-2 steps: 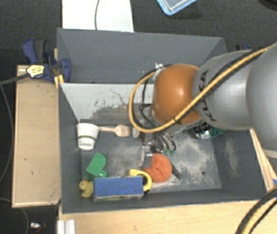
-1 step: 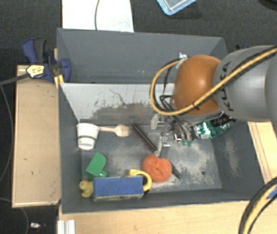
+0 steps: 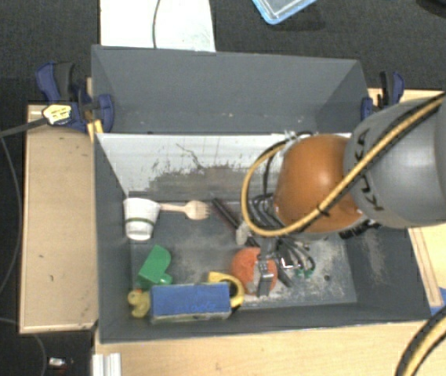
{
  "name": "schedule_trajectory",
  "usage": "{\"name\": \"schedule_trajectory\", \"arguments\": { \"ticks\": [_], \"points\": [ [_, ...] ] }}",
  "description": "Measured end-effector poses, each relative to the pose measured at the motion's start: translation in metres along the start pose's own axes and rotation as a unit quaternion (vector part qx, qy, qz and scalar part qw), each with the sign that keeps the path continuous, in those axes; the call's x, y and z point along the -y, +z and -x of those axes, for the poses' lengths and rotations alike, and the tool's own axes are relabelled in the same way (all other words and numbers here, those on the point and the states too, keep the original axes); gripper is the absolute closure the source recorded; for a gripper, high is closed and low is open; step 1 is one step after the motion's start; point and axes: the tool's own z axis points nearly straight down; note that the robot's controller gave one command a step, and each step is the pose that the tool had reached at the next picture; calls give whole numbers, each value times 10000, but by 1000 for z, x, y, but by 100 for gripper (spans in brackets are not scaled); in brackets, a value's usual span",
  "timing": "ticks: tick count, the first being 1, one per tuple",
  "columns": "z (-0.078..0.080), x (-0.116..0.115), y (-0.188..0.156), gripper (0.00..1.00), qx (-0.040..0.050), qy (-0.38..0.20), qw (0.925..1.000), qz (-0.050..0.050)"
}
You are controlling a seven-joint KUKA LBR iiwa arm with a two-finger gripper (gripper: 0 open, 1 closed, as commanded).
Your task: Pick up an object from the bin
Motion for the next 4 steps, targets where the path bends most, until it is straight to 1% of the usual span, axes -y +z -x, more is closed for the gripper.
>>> {"name": "schedule_trajectory", "arguments": {
  "ticks": [1, 2, 3, 4],
  "points": [
    [-23, -7, 9, 0, -27, -33, 10000, -6],
    [-14, -31, -33, 0, -8, 1027, 9947, -5],
    [-11, -29, -42, 0, 17, 656, 9978, 7],
    [-10, -17, -29, 0, 13, -353, 9994, 0]
  ]
}}
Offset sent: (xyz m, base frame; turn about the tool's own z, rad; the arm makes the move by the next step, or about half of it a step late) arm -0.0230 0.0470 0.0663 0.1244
